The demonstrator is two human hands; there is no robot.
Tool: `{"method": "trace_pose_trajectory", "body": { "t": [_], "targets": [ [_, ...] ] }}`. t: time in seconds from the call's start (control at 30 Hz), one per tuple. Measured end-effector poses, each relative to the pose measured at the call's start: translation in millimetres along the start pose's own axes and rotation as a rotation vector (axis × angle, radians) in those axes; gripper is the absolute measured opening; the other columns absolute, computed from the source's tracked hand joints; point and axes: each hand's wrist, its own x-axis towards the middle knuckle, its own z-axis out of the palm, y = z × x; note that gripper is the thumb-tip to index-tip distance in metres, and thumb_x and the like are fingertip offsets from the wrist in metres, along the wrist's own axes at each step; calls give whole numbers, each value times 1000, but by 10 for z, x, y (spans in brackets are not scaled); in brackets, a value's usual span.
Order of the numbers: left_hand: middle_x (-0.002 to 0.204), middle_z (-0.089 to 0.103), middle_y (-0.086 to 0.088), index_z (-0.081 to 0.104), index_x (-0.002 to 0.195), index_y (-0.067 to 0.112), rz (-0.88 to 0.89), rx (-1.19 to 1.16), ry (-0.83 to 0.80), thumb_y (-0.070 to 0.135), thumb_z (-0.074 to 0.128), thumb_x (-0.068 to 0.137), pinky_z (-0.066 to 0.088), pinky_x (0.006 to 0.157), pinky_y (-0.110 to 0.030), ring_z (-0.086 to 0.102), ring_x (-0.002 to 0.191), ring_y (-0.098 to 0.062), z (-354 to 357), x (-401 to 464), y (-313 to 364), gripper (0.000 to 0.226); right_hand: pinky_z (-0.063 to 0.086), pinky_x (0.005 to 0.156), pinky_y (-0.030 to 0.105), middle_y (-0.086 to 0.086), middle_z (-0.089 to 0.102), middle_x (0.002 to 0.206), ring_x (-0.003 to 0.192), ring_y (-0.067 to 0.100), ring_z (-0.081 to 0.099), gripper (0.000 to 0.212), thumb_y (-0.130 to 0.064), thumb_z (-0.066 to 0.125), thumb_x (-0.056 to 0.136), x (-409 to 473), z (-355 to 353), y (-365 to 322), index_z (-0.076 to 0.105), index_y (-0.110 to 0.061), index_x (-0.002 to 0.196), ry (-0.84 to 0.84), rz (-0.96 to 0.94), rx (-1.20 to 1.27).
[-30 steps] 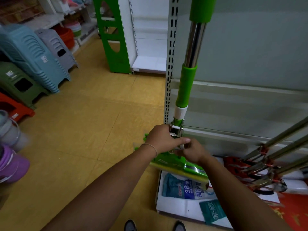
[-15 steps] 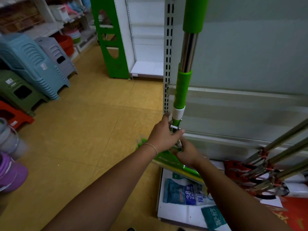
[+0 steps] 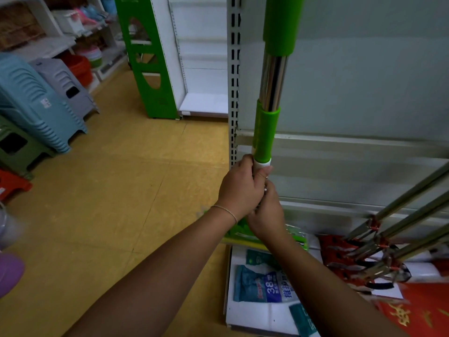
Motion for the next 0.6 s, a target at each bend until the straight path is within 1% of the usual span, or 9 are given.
{"method": "trace_pose_trajectory", "body": {
  "t": [0.07,0.17,0.23,0.37,0.47,0.53,0.6],
  "targets": [
    [101,64,-9,55,110,11,-10,34,28,41,52,97,45,69,-32,61,87,-26,37,0,26,33,53,67,38,4,59,121,91,21,62,59,-40,59,87,34,8,-15,37,-17,137,0,18,-39],
    [100,64,-10,54,110,10,-35,75,55,41,51,98,42,67,-33,61,87,-29,67,38,50,33,40,57,28,1,55,116,78,9,50,53,-42,57,88,106,42,-17,41,-17,132,-11,26,-139],
    [101,63,-11,53,111,10,-45,98,52,40,50,98,39,66,-32,60,88,-30,74,77,55,33,33,54,23,1,53,114,76,7,44,51,-42,58,88,153,62,-9,43,-16,130,-18,52,-152],
    [100,63,-10,53,111,11,-50,112,51,40,51,98,39,66,-31,60,88,-29,75,110,60,33,36,60,27,3,51,112,79,9,44,51,-43,58,87,201,79,4,44,-14,127,-29,61,-161],
    [99,63,-8,54,110,13,-57,92,55,41,52,97,40,65,-31,60,86,-27,77,127,50,32,32,53,23,-3,46,101,76,8,44,46,-41,59,86,228,71,12,46,-14,121,-35,75,-164],
    [100,63,-5,55,111,15,-61,69,51,42,53,96,42,66,-30,61,86,-24,67,123,47,31,28,51,19,-6,42,96,70,4,42,42,-40,59,86,233,49,5,47,-15,118,-48,71,-160],
    [100,63,-4,55,110,16,-60,44,40,43,54,95,47,69,-32,62,87,-23,48,106,60,31,31,50,21,-6,47,93,68,2,45,36,-39,57,85,233,9,-3,49,-16,112,-102,45,-134]
  ]
}}
